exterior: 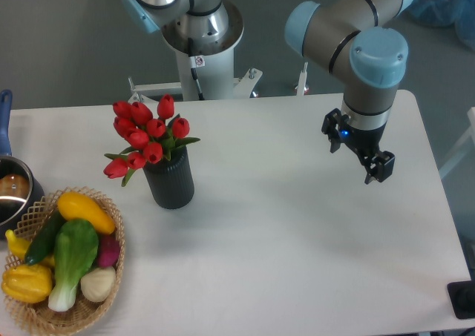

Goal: Pick up the flowers from the vase
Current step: 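Move the open gripper toward the red tulips in the black vase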

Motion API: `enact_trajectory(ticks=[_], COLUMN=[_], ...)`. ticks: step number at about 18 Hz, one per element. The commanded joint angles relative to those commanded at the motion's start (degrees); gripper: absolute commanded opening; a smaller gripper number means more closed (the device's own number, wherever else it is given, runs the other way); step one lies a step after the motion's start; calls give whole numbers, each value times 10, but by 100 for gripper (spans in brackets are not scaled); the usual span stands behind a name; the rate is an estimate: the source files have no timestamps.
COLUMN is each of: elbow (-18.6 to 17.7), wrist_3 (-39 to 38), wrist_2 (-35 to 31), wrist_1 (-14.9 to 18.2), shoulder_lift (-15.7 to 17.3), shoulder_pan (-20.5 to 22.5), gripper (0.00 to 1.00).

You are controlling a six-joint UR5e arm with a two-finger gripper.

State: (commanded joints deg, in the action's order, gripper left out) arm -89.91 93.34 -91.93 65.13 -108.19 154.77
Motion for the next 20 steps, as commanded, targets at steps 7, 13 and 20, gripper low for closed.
enact_trajectory(ticks=[7,13,20], elbow=[-5,-28,-100], wrist_3=[5,-1,-38], wrist_2=[3,21,69], wrist_1=[2,-4,-7], shoulder_lift=[10,13,68], shoulder_pan=[-11,-7,4], gripper=[100,100,100])
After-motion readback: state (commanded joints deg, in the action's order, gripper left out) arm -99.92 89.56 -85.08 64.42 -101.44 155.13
